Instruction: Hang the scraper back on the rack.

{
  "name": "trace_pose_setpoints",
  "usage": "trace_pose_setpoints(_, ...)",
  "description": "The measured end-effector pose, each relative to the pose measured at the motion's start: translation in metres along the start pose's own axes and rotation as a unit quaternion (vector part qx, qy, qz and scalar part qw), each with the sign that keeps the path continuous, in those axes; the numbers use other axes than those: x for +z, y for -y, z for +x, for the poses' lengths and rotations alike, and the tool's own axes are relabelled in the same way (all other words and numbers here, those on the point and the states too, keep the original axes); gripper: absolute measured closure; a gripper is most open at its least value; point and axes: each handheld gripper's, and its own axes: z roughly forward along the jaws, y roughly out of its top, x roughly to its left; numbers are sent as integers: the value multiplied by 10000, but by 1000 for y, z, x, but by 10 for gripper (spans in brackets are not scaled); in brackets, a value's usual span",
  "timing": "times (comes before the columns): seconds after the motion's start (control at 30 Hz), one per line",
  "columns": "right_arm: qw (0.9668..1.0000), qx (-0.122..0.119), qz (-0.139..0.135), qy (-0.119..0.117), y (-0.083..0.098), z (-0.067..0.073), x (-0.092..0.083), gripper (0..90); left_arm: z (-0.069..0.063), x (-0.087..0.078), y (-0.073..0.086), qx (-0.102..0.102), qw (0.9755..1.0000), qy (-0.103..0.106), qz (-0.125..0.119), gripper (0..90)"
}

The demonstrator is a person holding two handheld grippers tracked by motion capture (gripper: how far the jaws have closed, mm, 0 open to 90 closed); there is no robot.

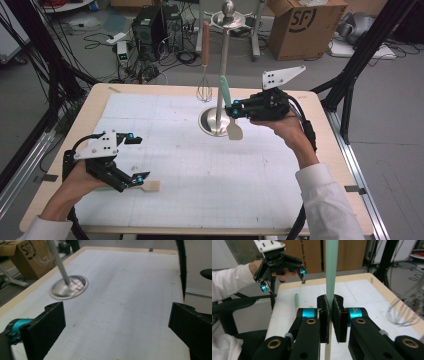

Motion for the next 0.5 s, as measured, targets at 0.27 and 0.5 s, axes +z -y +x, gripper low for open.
trace_pose_setpoints(0.27, 10000, 15, 48, 44, -11, -13, -3, 853, -1, -3, 13, -35, 10000, 77, 19, 17)
trace_pose_setpoints(0.5, 9999, 25, 44, 123, -27, -28, -12, 853, -1, -9, 24, -139, 9999, 29, 30, 17)
